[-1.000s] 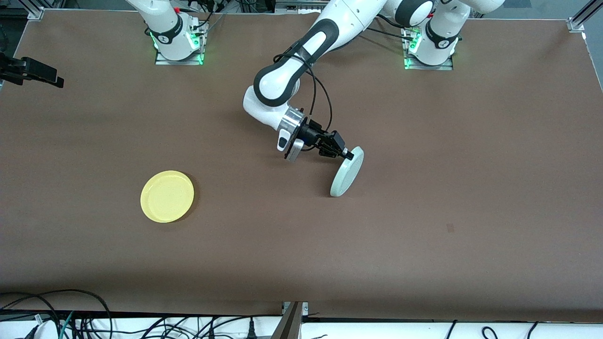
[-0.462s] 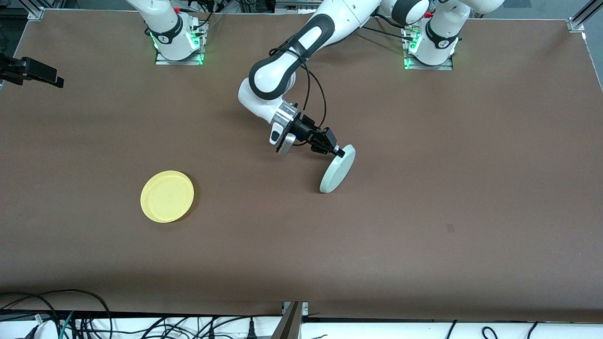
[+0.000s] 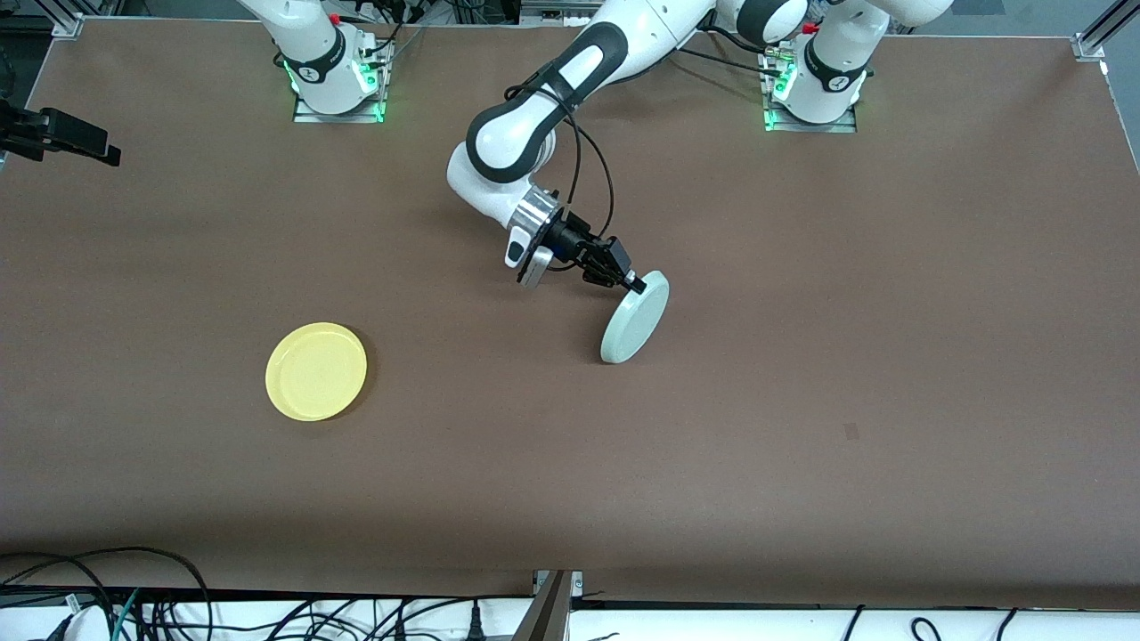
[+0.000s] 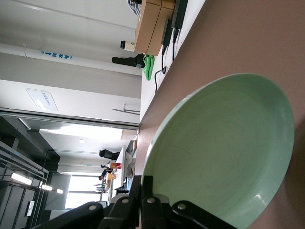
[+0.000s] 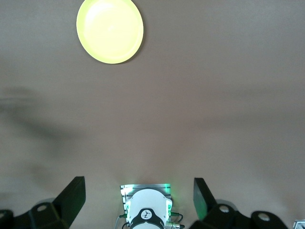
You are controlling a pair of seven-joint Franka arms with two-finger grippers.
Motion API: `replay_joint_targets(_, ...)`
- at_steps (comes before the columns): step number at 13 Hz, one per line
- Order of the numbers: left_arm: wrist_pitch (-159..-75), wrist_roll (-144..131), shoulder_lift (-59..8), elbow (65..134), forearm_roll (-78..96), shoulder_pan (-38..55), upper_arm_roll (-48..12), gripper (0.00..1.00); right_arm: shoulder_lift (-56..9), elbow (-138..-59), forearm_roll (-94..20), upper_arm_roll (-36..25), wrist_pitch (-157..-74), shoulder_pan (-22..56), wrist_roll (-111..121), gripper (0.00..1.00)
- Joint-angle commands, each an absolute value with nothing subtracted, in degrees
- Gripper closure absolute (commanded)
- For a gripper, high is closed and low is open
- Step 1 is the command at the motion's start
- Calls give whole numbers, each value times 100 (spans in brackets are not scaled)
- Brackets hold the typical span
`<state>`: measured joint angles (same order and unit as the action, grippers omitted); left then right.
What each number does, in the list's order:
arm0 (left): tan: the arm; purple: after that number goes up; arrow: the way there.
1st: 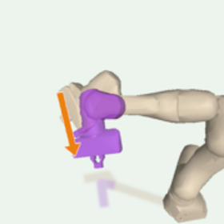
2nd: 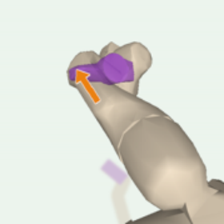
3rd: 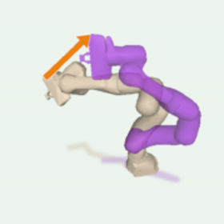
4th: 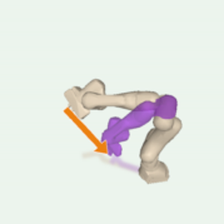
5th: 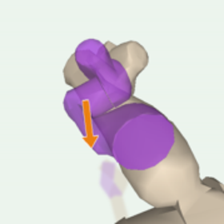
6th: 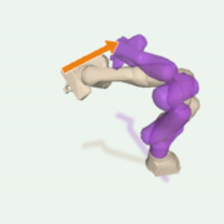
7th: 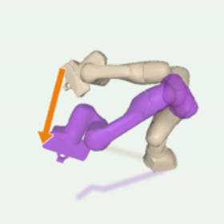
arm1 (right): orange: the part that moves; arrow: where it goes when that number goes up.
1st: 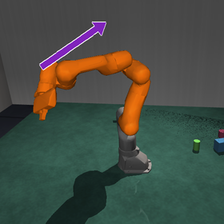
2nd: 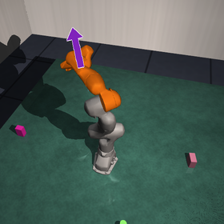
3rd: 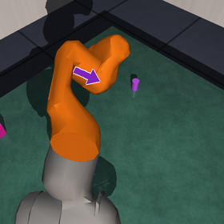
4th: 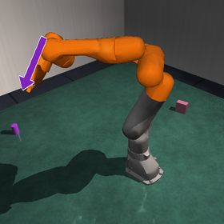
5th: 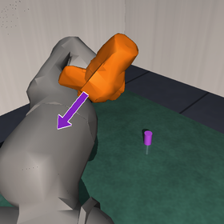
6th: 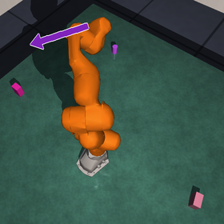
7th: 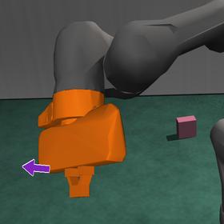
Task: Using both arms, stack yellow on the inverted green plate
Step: 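Lower the green plate upside down onto the table and open the left gripper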
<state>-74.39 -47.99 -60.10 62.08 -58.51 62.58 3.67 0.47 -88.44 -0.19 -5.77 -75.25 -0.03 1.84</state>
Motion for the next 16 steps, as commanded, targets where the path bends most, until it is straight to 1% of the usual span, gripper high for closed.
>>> replay_joint_targets(1, -7558, -4711, -6161, 6003, -5713, 6328, 404, 100, 17, -8745, -132, -562, -7471, -62, 141, 0)
replay_joint_targets(6, -8216, -4711, -6135, 5994, -5381, 6390, 229, 100, 9, -8745, -132, -562, -7471, -62, 141, 0)
replay_joint_targets(7, -8383, -4711, -6083, 5968, -5335, 6364, 211, 68, 17, -8745, -132, -562, -7471, -62, 141, 0)
replay_joint_targets(8, -8515, -4694, -6039, 5889, -5196, 6346, 220, 1, 9, -8745, -132, -562, -7471, -62, 141, 0)
replay_joint_targets(10, -8595, -4658, -6021, 5792, -4678, 6267, 220, 0, 9, -8745, -132, -562, -7471, -62, 141, 0)
replay_joint_targets(13, -8999, -4746, -5968, 5310, -3652, 6013, 228, 0, 9, -8745, -132, -562, -7471, -62, 149, 0)
replay_joint_targets(14, -9174, -4746, -5855, 5204, -3273, 5820, 220, 0, 9, -8736, -132, -562, -7471, -70, 149, 0)
replay_joint_targets(16, -9675, -4737, -5451, 5212, -2159, 5407, 228, 0, -105, -8693, -79, -562, -7471, -70, 167, 0)
